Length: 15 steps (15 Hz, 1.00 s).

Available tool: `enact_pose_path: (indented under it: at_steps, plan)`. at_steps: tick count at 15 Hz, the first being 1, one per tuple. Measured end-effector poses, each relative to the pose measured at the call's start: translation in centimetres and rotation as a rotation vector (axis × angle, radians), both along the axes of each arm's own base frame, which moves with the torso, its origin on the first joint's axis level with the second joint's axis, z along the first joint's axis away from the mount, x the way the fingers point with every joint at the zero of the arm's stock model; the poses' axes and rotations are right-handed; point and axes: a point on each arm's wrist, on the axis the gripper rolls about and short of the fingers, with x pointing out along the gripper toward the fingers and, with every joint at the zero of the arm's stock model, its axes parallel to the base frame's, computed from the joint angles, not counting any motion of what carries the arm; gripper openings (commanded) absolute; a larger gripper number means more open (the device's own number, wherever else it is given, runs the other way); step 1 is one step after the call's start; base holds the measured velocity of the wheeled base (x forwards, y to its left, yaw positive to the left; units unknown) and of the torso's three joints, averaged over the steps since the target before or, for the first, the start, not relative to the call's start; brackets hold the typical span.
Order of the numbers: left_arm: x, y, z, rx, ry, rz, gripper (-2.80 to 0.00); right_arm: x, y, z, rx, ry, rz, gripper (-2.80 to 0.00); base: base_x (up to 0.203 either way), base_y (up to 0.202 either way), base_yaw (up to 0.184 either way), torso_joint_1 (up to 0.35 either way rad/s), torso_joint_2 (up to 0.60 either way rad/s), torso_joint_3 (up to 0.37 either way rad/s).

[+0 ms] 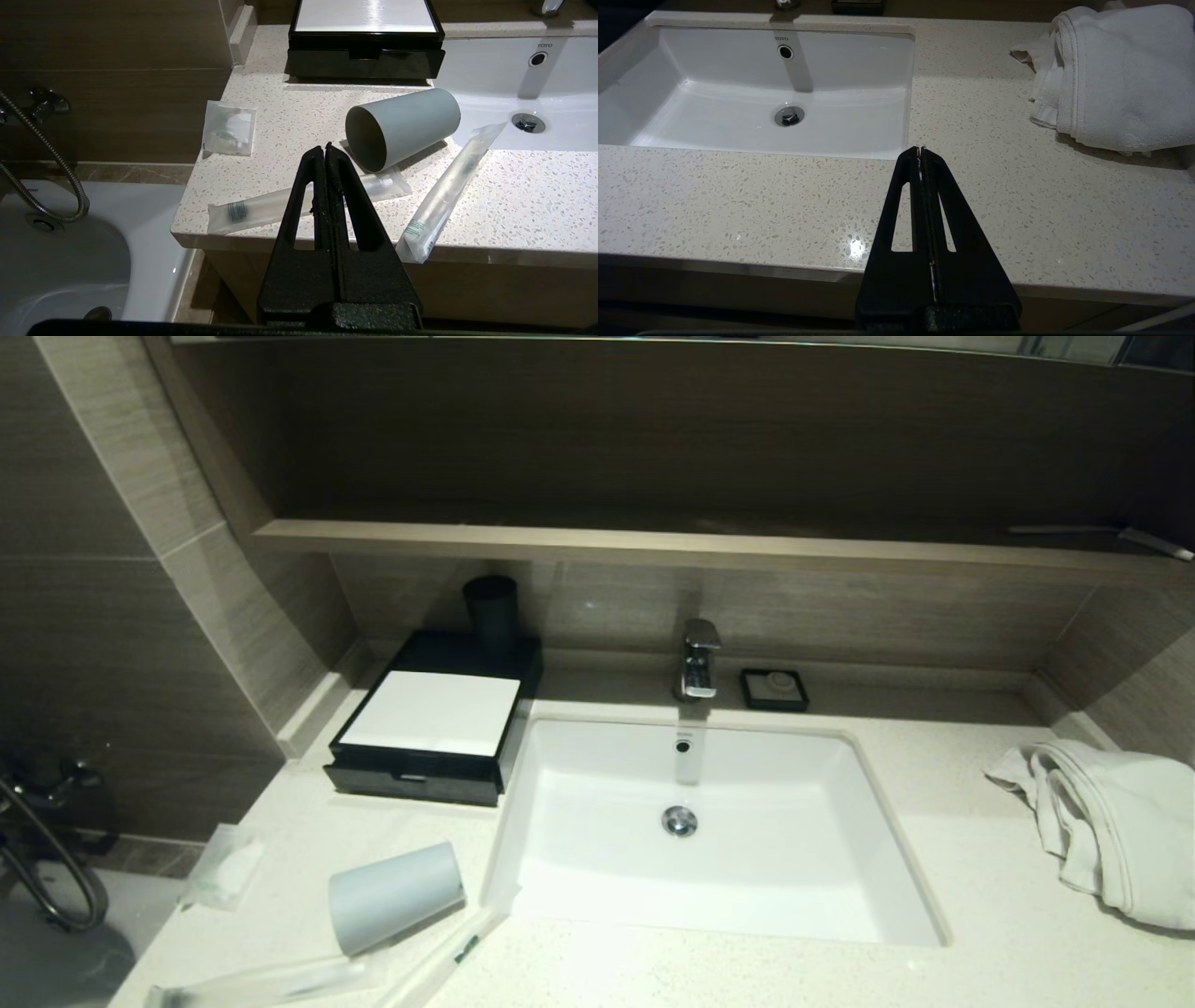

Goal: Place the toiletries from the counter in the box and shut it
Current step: Pick up the cup

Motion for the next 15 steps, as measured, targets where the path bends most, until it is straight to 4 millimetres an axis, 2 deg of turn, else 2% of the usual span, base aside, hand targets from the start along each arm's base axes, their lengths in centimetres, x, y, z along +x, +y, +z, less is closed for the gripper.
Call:
enact_pose_path:
  at_steps: [15]
  plan:
    - [0.00,0.00,-0.03,0.005,0.003,0.000,-2.80,0.00,0.00,0.00,0.000,0.000,0.000,-2.80,0.000,0.000,0.000,0.000,0.00,0.000]
